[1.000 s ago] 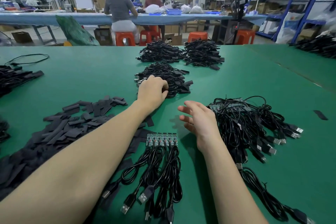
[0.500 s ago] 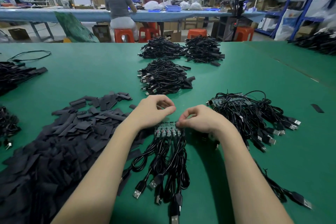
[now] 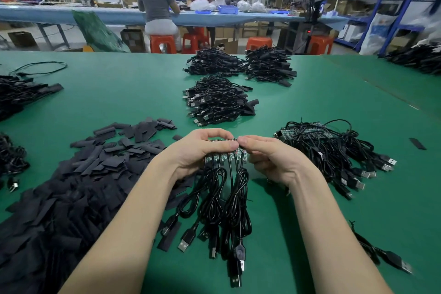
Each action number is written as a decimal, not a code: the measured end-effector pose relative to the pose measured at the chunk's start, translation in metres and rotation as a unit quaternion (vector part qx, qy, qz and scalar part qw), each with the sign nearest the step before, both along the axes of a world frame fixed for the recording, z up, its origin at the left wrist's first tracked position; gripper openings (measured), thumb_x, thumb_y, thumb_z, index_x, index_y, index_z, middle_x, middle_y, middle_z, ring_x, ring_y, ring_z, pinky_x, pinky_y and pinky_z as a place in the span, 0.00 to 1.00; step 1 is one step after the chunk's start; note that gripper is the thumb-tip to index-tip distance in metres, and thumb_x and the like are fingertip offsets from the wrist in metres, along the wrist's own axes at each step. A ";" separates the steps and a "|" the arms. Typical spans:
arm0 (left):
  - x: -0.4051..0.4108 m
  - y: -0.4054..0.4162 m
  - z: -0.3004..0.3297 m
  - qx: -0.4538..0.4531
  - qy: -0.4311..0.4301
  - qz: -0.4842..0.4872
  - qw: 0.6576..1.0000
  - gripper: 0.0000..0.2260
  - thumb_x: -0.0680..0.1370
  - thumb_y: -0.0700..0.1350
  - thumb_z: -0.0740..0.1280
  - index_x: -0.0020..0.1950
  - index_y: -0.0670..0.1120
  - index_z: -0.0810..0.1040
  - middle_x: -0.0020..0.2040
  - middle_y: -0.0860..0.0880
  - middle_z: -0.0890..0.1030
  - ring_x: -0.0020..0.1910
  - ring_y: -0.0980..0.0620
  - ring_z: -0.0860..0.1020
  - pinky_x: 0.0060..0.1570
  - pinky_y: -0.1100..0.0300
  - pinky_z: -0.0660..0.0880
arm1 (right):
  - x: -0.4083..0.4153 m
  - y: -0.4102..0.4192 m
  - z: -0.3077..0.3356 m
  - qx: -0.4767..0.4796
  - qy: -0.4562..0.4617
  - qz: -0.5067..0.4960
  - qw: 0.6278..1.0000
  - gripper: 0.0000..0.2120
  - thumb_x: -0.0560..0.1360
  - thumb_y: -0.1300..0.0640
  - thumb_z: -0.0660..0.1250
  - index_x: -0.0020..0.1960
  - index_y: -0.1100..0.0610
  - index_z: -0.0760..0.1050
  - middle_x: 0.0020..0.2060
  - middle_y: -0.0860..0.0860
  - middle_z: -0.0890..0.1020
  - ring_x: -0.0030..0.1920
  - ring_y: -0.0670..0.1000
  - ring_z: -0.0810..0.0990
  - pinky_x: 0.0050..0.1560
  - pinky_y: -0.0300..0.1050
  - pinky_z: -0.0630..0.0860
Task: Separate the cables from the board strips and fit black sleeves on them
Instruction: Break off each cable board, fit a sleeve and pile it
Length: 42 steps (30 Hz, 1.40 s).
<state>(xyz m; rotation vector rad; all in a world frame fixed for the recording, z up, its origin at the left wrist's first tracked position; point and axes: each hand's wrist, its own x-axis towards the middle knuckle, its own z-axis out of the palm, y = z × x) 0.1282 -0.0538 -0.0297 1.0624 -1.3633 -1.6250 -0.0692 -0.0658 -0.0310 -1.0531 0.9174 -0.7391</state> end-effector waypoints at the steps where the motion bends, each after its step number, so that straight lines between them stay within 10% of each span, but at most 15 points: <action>1: 0.000 0.000 0.000 0.006 0.016 -0.002 1.000 0.06 0.67 0.42 0.77 0.42 0.49 0.84 0.40 0.47 0.83 0.35 0.53 0.79 0.40 0.60 0.77 | 0.001 0.000 0.000 0.008 -0.013 0.006 1.000 0.09 0.68 0.55 0.73 0.47 0.55 0.81 0.24 0.42 0.73 0.22 0.41 0.59 0.21 0.32 0.50; 5: -0.001 0.000 0.000 0.026 0.075 -0.006 0.997 0.06 0.68 0.39 0.78 0.42 0.47 0.84 0.40 0.45 0.84 0.34 0.52 0.82 0.35 0.61 0.80 | 0.005 0.002 -0.001 0.058 -0.090 0.003 0.994 0.08 0.68 0.58 0.71 0.30 0.53 0.84 0.22 0.42 0.71 0.19 0.41 0.60 0.21 0.33 0.50; 10: -0.003 0.002 -0.003 0.036 0.106 -0.016 0.994 0.04 0.70 0.39 0.74 0.41 0.47 0.85 0.41 0.46 0.83 0.35 0.53 0.82 0.38 0.60 0.82 | 0.008 0.002 -0.005 0.116 -0.163 -0.015 0.980 0.01 0.67 0.61 0.73 0.39 0.58 0.83 0.26 0.44 0.69 0.20 0.40 0.61 0.19 0.30 0.53; 18: -0.003 0.004 -0.001 0.009 0.136 -0.037 0.990 0.06 0.72 0.39 0.72 0.40 0.50 0.83 0.40 0.49 0.84 0.36 0.54 0.82 0.40 0.60 0.80 | 0.008 0.007 -0.001 0.104 -0.234 0.016 0.967 0.27 0.45 0.59 0.90 0.39 0.58 0.81 0.33 0.48 0.73 0.23 0.40 0.62 0.19 0.29 0.59; 23: -0.003 -0.002 -0.007 -0.103 -0.062 0.057 0.991 0.07 0.72 0.42 0.78 0.43 0.49 0.80 0.41 0.45 0.80 0.39 0.53 0.77 0.47 0.62 0.73 | -0.010 0.006 0.031 -0.012 -0.180 0.049 0.982 0.22 0.47 0.53 0.89 0.34 0.51 0.81 0.37 0.47 0.70 0.25 0.39 0.65 0.23 0.27 0.58; 29: -0.015 -0.006 -0.015 -0.275 -0.351 0.128 0.886 0.08 0.74 0.50 0.77 0.51 0.54 0.81 0.46 0.60 0.82 0.48 0.61 0.79 0.47 0.75 0.70 | 0.007 0.011 0.040 -0.052 -0.039 0.024 0.998 0.07 0.62 0.56 0.81 0.36 0.52 0.84 0.34 0.47 0.77 0.26 0.39 0.71 0.22 0.28 0.65; 35: -0.027 0.000 0.003 -0.045 0.029 0.078 0.995 0.10 0.83 0.50 0.65 0.51 0.46 0.80 0.43 0.52 0.86 0.43 0.49 0.84 0.42 0.61 0.80 | 0.000 0.003 0.031 0.116 -0.249 -0.175 0.945 0.16 0.62 0.60 0.80 0.47 0.57 0.80 0.32 0.49 0.80 0.28 0.43 0.78 0.23 0.30 0.72; 42: -0.036 0.002 0.001 -0.065 -0.041 0.090 0.993 0.10 0.79 0.55 0.70 0.53 0.50 0.83 0.45 0.52 0.82 0.31 0.56 0.76 0.31 0.66 0.72 | 0.000 -0.002 0.025 0.044 -0.092 -0.207 0.973 0.12 0.70 0.56 0.79 0.49 0.57 0.79 0.33 0.48 0.82 0.26 0.42 0.77 0.25 0.32 0.73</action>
